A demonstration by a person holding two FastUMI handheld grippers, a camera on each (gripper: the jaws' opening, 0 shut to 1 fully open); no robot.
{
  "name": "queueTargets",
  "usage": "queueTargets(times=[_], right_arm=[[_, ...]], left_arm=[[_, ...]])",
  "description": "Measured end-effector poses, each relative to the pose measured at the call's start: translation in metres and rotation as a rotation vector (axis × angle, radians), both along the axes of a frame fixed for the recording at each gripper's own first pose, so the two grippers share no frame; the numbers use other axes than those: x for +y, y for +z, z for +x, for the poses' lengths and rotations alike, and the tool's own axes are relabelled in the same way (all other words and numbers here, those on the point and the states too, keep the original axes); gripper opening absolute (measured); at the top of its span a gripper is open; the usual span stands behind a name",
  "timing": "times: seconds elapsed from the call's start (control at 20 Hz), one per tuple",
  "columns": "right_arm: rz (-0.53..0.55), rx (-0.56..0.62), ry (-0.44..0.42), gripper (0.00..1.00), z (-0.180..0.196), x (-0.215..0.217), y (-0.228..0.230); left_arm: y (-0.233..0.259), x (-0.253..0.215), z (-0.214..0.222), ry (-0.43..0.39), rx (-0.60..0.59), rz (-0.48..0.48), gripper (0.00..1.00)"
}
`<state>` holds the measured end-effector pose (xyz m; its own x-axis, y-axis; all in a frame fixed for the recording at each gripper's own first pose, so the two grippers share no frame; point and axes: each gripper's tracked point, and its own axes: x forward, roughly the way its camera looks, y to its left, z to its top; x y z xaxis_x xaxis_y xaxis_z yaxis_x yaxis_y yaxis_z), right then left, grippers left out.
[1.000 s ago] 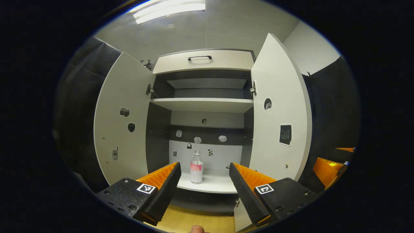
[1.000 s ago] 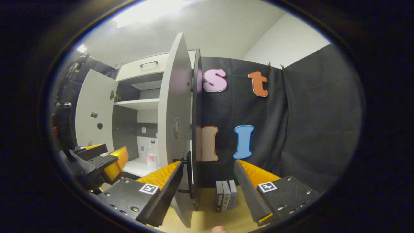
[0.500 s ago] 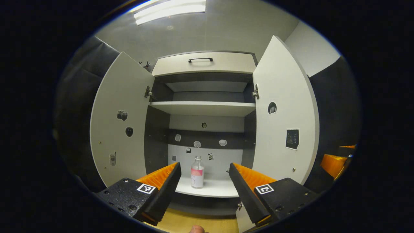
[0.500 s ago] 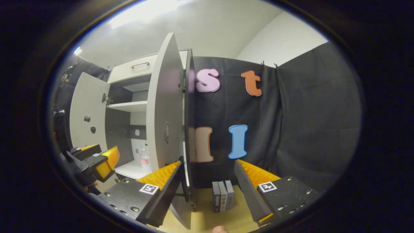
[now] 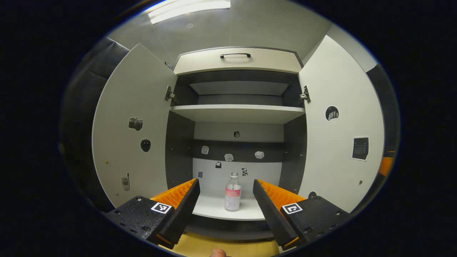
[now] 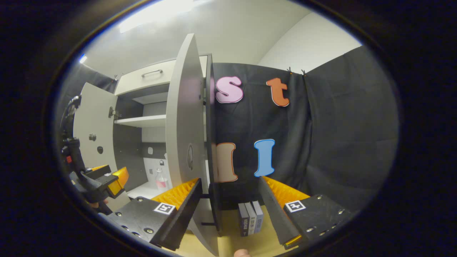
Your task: Grasp the bottle in the cabinet with the left hand and place it on the coaster, then close the right door with the right hand and the left door with the left hand.
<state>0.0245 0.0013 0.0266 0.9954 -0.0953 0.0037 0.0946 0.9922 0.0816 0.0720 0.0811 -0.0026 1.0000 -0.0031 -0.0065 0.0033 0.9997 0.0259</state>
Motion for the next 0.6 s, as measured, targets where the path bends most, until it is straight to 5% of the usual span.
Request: queueTargets(times=[0.6], right_arm=[[0.007, -0.046, -0.211, 0.92, -0.011, -0.047, 0.016]], left_arm=[[-0.042, -0.012, 0.116, -0.114, 0.132, 0.019, 0.96]])
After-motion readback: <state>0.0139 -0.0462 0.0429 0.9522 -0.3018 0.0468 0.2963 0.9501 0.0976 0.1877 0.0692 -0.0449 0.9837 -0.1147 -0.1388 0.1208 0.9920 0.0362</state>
